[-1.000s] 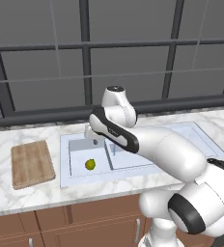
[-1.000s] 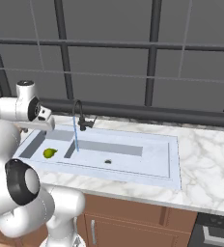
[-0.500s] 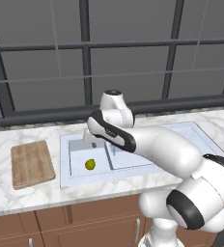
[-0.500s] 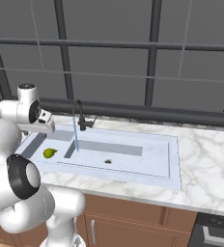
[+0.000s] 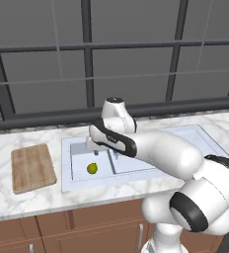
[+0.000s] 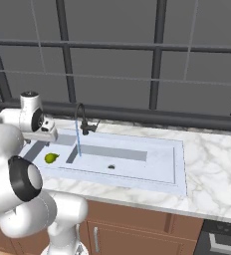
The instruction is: Pick the pear from the sink and place it on the cutting board to airdry. Then turn off the sink faucet.
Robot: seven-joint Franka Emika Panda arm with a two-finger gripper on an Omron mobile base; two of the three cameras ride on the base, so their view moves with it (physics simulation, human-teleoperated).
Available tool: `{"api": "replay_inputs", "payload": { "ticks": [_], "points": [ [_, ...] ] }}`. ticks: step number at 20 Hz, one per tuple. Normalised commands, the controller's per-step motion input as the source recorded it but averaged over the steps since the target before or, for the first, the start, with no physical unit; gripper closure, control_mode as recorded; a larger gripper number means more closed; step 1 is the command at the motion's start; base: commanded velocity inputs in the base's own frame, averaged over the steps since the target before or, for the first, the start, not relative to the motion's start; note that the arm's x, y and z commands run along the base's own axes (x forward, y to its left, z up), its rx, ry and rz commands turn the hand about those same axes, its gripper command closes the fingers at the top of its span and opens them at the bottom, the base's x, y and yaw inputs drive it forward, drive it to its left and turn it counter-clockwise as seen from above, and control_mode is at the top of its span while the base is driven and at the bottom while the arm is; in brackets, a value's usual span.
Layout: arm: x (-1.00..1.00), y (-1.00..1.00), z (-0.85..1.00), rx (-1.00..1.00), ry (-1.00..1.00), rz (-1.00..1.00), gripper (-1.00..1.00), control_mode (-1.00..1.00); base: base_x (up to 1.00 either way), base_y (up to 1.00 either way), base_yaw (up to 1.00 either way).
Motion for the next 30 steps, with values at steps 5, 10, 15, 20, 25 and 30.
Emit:
{"api": "replay_inputs", "payload": {
  "ticks": [5, 10, 15, 20, 25, 30],
  "points": [
    [0.06, 0.00, -0.21, 0.00, 0.01, 0.00, -1.00, -1.00, 0.00, 0.00, 0.00],
    [0.11, 0.02, -0.20, 0.00, 0.02, 0.00, -1.00, -1.00, 0.00, 0.00, 0.00],
    [0.18, 0.05, -0.17, 0.00, 0.02, 0.00, -1.00, -1.00, 0.00, 0.00, 0.00],
    [0.17, 0.08, -0.14, 0.00, 0.02, 0.00, -1.00, -1.00, 0.00, 0.00, 0.00],
    [0.14, 0.08, -0.14, 0.00, 0.01, 0.00, -1.00, -1.00, 0.00, 0.00, 0.00],
    [0.10, 0.03, -0.16, 0.00, 0.00, 0.00, -1.00, -1.00, 0.00, 0.00, 0.00]
  ]
}}
